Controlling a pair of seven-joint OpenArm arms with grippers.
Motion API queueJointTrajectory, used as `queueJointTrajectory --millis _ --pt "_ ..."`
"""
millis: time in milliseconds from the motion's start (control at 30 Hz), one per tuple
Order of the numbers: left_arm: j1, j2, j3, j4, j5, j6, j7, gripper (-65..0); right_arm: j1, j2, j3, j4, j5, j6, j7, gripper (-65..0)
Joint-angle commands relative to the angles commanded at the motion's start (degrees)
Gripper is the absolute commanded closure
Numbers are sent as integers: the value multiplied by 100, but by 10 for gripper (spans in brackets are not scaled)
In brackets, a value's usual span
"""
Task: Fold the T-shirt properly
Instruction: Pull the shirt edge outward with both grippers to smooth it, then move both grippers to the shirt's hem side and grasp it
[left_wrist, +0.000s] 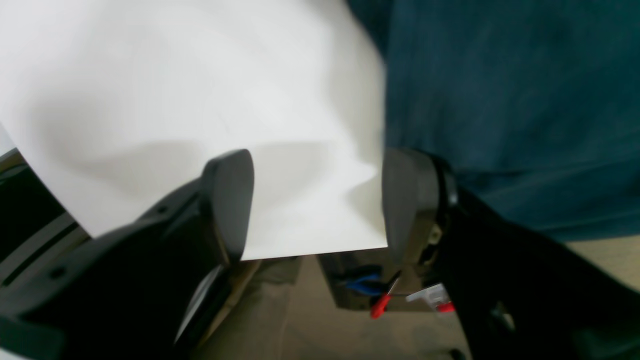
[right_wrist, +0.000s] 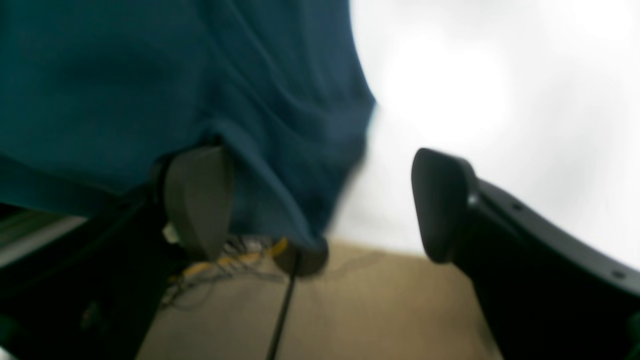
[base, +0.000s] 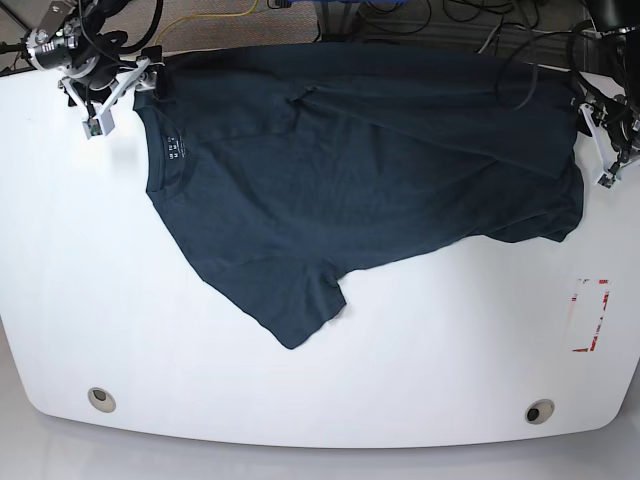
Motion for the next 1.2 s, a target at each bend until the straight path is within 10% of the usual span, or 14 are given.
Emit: queueJointTrajectory --millis 233,733,1200 --pt "-484 9 0 53 -519 0 114 -379 624 44 -18 -18 316 0 -53 -531" --pt "-1459 273 18 44 -510 0 88 -378 2813 448 -1002 -1565 -905 0 35 -531" --pt "-1978 668 -273 44 -510 0 -220 -378 4466 1116 -2101 -4563 -1152 0 1486 -531"
